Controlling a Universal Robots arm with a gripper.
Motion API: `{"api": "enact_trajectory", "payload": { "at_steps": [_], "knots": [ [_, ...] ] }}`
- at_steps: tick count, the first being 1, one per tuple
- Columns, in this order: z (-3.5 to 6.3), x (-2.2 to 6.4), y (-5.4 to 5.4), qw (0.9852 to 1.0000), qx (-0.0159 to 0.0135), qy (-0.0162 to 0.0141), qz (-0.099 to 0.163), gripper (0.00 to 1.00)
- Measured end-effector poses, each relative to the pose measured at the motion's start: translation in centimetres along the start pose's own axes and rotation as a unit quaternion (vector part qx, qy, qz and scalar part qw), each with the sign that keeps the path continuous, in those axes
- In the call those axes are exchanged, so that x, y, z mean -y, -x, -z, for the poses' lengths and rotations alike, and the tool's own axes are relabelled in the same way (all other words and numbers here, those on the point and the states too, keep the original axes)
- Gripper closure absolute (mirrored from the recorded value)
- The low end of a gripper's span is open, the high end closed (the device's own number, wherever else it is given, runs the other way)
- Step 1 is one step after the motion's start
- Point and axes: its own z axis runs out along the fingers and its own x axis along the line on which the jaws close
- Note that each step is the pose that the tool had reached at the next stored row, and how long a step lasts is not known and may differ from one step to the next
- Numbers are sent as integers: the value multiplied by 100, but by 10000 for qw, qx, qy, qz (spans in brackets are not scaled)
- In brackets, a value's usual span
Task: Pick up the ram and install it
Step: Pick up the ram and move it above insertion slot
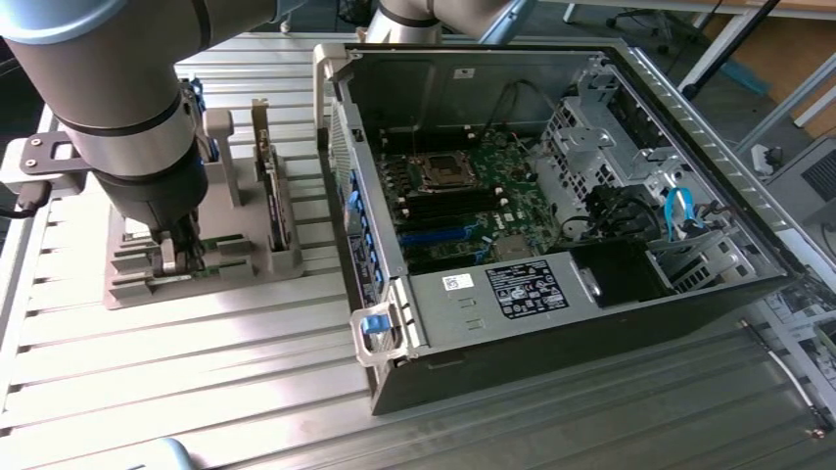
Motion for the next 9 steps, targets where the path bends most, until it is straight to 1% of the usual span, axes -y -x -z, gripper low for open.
{"api": "enact_trajectory", "payload": {
  "at_steps": [4, 9],
  "knots": [
    [-7, 1, 0, 10000, 0, 0, 0, 76],
    [-48, 2, -2, 10000, 0, -10, 1, 76]
  ]
}}
